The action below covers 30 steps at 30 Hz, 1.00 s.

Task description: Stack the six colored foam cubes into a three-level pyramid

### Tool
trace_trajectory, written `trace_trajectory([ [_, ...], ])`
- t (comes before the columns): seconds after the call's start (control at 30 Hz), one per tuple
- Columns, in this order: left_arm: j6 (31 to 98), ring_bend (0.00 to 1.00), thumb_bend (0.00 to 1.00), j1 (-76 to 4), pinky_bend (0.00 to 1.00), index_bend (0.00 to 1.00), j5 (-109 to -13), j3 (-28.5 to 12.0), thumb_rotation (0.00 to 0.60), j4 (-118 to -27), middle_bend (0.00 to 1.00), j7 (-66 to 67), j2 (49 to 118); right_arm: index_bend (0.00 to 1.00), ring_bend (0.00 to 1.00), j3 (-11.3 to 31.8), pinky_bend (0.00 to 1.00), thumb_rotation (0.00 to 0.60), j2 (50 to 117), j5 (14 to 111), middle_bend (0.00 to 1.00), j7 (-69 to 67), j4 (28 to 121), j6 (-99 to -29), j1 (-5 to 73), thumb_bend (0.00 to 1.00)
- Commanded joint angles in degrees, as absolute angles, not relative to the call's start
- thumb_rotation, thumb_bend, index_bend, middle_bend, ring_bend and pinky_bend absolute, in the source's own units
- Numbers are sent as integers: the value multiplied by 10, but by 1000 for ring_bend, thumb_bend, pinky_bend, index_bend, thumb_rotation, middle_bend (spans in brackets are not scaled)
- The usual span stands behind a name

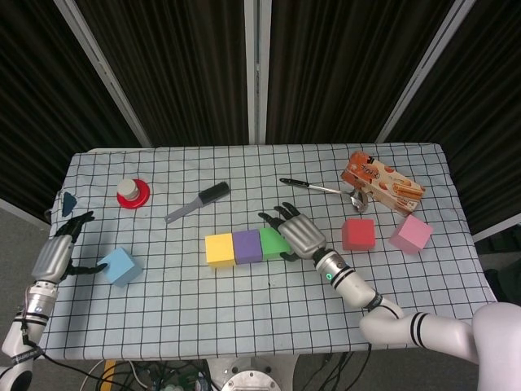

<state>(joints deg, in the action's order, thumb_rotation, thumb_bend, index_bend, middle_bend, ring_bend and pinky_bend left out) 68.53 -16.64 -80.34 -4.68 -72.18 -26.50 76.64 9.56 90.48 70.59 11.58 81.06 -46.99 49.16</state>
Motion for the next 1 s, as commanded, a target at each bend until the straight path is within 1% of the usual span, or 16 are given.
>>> trace_trajectory([
  [0.03,685,58,19,-166,119,61,-804,-47,600,-722,120,-265,766,0,67,95,0,600,905,706,499,115,811,-469,492,299],
  [0.53,682,58,18,-165,120,61,-803,-44,600,-720,120,-267,767,0,67,92,0,600,913,703,498,120,806,-470,494,299],
  [0.7,681,58,19,-166,120,61,-804,-44,600,-718,119,-269,768,0,67,92,0,600,916,699,482,122,803,-470,495,297],
  [0.77,679,58,19,-166,120,61,-804,-43,600,-717,120,-270,768,0,67,92,0,600,917,697,464,123,803,-469,496,282],
  [0.8,679,58,19,-166,120,61,-804,-43,600,-717,120,-270,768,0,66,92,0,600,917,697,439,124,803,-469,496,255],
  [0.9,678,58,19,-165,120,61,-803,-43,600,-716,120,-271,769,0,56,93,0,600,917,696,352,123,803,-469,496,180],
  [1.0,678,58,18,-165,120,61,-803,-43,600,-715,120,-272,769,0,15,93,0,600,914,697,248,117,806,-466,497,123],
])
